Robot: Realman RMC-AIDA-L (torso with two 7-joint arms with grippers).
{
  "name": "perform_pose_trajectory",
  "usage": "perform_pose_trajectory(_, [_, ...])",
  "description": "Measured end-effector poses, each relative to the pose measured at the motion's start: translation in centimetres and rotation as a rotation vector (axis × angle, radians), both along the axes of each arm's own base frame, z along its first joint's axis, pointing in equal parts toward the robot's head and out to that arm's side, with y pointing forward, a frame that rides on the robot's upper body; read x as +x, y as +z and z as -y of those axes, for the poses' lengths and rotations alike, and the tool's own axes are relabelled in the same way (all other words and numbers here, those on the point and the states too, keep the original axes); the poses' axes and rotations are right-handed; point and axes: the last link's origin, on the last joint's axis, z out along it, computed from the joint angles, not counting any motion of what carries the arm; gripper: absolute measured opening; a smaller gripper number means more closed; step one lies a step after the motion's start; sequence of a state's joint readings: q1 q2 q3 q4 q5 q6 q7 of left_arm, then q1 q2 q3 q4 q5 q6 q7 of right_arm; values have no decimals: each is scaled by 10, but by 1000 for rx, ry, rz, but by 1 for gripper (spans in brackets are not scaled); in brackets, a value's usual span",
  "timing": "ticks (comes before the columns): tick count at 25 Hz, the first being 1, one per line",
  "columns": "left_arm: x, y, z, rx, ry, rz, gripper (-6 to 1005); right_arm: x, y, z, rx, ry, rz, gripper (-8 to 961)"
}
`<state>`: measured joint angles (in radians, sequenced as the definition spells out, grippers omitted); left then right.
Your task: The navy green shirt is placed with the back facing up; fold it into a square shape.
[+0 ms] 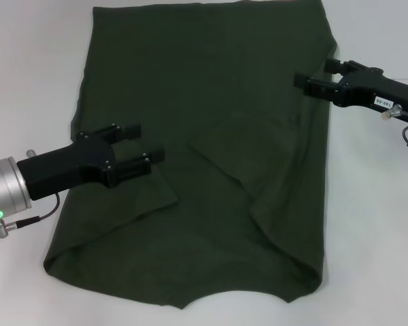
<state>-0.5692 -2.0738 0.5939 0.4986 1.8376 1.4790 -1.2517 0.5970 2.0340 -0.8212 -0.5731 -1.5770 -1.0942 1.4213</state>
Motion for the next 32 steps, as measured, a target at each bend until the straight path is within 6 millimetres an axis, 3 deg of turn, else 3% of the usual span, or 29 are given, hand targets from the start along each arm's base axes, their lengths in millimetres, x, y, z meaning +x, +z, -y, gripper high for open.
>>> perform_pose_trajectory(14, [0,3,-1,-11,23,13,763,1,-3,17,-13,117,33,936])
perform_pose_trajectory(24, [-14,36,6,-35,88,34,762,-2,-8,38,-138,196,11,936])
perform_pose_trajectory(32, [-25,49,9,-37,158,68,762,-22,19,39,-358,199,-8,935])
